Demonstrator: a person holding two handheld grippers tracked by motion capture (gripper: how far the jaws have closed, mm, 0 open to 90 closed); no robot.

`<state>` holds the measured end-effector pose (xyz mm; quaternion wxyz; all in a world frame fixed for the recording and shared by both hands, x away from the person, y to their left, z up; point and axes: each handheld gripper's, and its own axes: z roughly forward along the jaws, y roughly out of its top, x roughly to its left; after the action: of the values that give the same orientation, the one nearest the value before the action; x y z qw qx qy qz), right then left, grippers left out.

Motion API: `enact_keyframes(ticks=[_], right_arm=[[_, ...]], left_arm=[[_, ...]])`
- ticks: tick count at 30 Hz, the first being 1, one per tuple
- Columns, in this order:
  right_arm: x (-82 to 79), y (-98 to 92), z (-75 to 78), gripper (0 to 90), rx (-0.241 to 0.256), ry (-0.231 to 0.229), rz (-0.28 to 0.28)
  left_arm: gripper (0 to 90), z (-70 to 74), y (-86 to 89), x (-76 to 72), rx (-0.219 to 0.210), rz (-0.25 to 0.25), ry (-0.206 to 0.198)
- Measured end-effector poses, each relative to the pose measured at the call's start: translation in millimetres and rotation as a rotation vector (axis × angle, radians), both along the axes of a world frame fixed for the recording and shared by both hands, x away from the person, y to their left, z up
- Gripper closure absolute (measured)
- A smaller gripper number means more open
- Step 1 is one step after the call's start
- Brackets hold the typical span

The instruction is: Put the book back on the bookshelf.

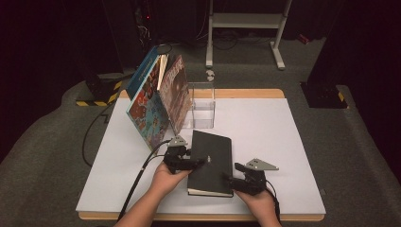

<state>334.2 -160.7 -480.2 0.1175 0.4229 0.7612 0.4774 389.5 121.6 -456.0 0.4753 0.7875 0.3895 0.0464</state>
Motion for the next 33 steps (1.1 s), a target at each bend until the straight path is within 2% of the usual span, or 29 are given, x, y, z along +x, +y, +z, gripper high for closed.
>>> enact_keyframes(ticks=[5, 7, 8, 9, 13, 16, 19, 21, 23, 25, 27, 28, 33], right_arm=[[-2.6, 1.4, -1.4, 33.4, 0.000, -0.008, 0.006], [-3.3, 1.8, -1.6, 33.5, -0.003, -0.008, 0.007], [-3.7, 2.1, -1.8, 33.5, -0.005, -0.008, 0.007], [-3.8, 2.2, -2.0, 33.5, -0.005, -0.008, 0.007], [-4.4, 2.7, -2.7, 33.5, -0.008, -0.010, 0.010], [-5.0, 2.6, -2.9, 33.5, -0.007, -0.009, 0.010], [-5.5, 3.0, -2.7, 33.9, -0.008, -0.008, 0.008], [-5.4, 3.8, -3.1, 33.9, -0.012, -0.010, 0.011], [-5.6, 5.0, -3.3, 33.9, -0.013, -0.008, 0.016], [-5.7, 6.1, -3.3, 33.9, -0.016, -0.007, 0.018], [-5.6, 6.6, -3.2, 33.8, -0.017, -0.001, 0.020], [-5.2, 6.5, -3.2, 33.5, -0.016, 0.002, 0.020], [2.8, 3.2, -0.6, 32.7, 0.013, 0.027, 0.014]], left_arm=[[39.9, -2.4, 2.0, -0.2, -0.001, 0.013, 0.029], [42.5, -4.0, 5.6, -0.5, -0.019, 0.024, 0.053], [44.8, -4.0, 5.6, -0.5, -0.019, 0.024, 0.053], [46.9, -6.0, 9.3, 0.0, -0.042, 0.030, 0.073], [47.1, -9.2, 12.7, -1.1, -0.044, 0.029, 0.069], [46.1, -10.5, 14.7, -3.5, -0.041, 0.013, 0.023], [45.9, -12.3, 16.0, -4.1, -0.036, 0.000, 0.000], [46.2, -14.2, 16.6, -3.4, -0.028, -0.005, 0.005], [47.1, -15.4, 17.0, -4.0, -0.032, -0.008, -0.008], [47.3, -16.1, 17.0, -6.1, -0.023, -0.010, -0.037], [47.7, -17.3, 17.2, -6.4, -0.021, -0.012, -0.041], [47.8, -17.4, 16.8, -7.8, -0.016, -0.013, -0.064], [47.9, -16.8, 16.3, -11.1, -0.006, -0.018, -0.109]])
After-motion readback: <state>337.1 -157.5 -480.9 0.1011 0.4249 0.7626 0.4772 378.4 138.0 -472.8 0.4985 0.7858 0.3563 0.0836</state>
